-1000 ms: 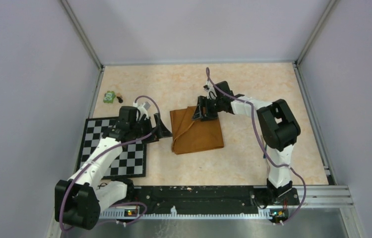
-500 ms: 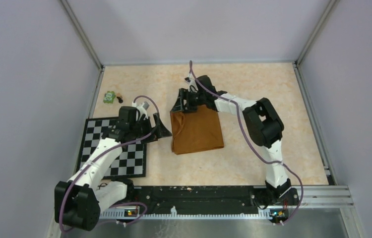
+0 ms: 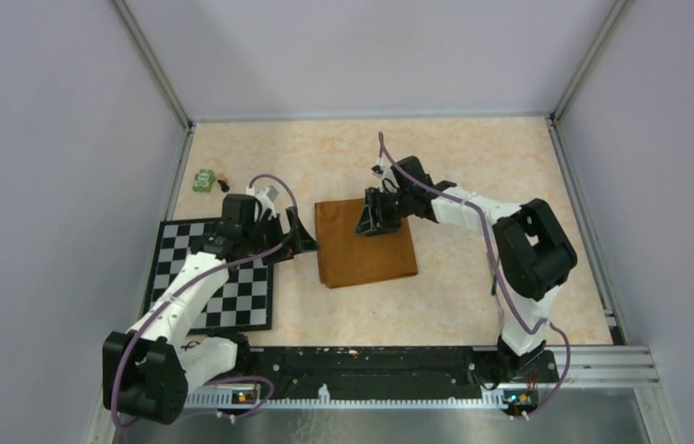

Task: Fold the napkin into a case and place the utensils inside
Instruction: Rotate the square-folded napkin at the center of the board.

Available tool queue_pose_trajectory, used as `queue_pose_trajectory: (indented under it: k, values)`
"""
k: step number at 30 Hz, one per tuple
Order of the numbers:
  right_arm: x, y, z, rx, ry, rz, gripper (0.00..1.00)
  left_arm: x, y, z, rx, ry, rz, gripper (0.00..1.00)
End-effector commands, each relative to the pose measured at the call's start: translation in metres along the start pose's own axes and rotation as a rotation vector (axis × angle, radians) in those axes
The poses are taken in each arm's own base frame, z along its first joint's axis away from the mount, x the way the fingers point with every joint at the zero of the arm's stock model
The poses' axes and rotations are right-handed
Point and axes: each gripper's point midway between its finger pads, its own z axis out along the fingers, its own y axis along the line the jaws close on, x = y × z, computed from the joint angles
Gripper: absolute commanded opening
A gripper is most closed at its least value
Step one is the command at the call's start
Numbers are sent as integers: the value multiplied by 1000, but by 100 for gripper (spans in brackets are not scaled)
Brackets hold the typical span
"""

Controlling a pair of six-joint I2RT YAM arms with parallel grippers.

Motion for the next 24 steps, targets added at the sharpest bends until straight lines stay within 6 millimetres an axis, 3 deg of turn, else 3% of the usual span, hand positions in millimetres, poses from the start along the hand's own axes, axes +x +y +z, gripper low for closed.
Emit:
queue_pose_trajectory:
  k: [1, 5, 9, 12, 14, 15, 16, 17, 19, 20, 22, 24]
  values:
    - [49, -20, -21, 101, 79, -6, 38, -22, -18, -2, 55, -52, 32, 95]
    - [86, -81, -37, 329, 143, 31, 26, -22, -20, -1, 64, -43, 32, 95]
    - [104, -139, -76, 588, 150, 49, 19, -23, -23, -5, 73, -46, 36, 95]
    - [82, -192, -118, 910, 76, 13, 17, -21, -25, -7, 79, -42, 38, 95]
    - [41, -205, -123, 1018, -10, -61, 17, -20, -27, -8, 84, -39, 36, 95]
    - [15, -203, -117, 1022, -56, -123, 17, -20, -27, -8, 89, -35, 36, 95]
    - [-22, -192, -109, 1009, -129, -189, 18, -20, -28, -8, 90, -33, 35, 95]
    - [-45, -182, -96, 974, -147, -261, 20, -20, -30, -9, 93, -31, 34, 95]
    - [-83, -141, -74, 851, -171, -375, 28, -22, -32, -10, 93, -35, 37, 95]
    - [-94, -115, -64, 751, -174, -402, 32, -23, -32, -9, 96, -38, 38, 95]
    - [-95, -65, -53, 514, -166, -377, 39, -21, -34, -3, 115, -19, 33, 95]
    - [-84, -43, -64, 412, -190, -280, 50, -19, -36, 8, 129, 12, 28, 93]
